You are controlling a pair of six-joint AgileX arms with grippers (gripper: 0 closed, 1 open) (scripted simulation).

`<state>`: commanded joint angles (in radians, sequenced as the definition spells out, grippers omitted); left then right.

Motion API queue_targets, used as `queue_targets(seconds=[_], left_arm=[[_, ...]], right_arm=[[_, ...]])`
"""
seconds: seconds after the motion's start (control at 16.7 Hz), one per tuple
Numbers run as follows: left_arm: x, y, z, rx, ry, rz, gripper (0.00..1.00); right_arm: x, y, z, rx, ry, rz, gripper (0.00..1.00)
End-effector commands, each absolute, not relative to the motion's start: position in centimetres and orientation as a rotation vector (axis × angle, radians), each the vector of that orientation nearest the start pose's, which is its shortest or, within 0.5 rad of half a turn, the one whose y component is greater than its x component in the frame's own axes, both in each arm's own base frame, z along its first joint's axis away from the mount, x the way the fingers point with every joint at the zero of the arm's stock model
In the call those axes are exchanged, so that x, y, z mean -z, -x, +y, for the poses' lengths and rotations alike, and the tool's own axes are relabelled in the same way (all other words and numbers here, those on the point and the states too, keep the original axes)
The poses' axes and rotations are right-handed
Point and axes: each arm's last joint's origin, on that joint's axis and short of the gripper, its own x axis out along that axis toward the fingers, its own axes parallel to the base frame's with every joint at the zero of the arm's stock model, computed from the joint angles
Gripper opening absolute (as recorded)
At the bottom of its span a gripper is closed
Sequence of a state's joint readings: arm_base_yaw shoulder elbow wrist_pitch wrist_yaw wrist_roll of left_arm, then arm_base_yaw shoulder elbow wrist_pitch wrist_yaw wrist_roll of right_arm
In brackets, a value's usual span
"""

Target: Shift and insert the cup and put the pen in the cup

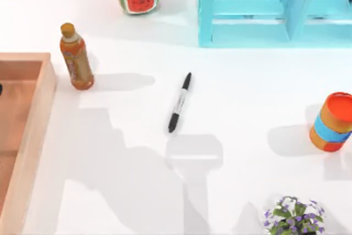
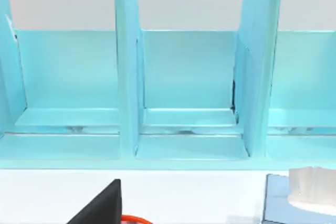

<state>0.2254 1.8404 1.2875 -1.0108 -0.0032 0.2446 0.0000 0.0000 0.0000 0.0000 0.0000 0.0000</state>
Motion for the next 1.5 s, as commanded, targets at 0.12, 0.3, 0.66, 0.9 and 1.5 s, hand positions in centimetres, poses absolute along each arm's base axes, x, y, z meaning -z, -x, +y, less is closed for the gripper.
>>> queue_targets(seconds=[0.12, 0.3, 0.66, 0.9, 1.5], left_arm=[[-15.8, -32.5, 7.8, 0.009, -0.015, 1.572, 1.00], [-14.8, -32.2, 7.7, 0.010, -0.014, 1.578, 1.00], [-14.8, -32.2, 7.7, 0.010, -0.014, 1.578, 0.77], [-14.8, -32.2, 7.7, 0.010, -0.014, 1.578, 0.47], [-14.8, -32.2, 7.7, 0.010, -0.014, 1.578, 0.00]], right_arm=[[-16.0, -10.6, -0.1, 0.000, 0.000, 0.000, 1.00], [-16.0, -10.6, -0.1, 0.000, 0.000, 0.000, 1.00], [-16.0, -10.6, -0.1, 0.000, 0.000, 0.000, 1.00], [-16.0, -10.6, -0.1, 0.000, 0.000, 0.000, 1.00], [-16.0, -10.6, -0.1, 0.000, 0.000, 0.000, 1.00]])
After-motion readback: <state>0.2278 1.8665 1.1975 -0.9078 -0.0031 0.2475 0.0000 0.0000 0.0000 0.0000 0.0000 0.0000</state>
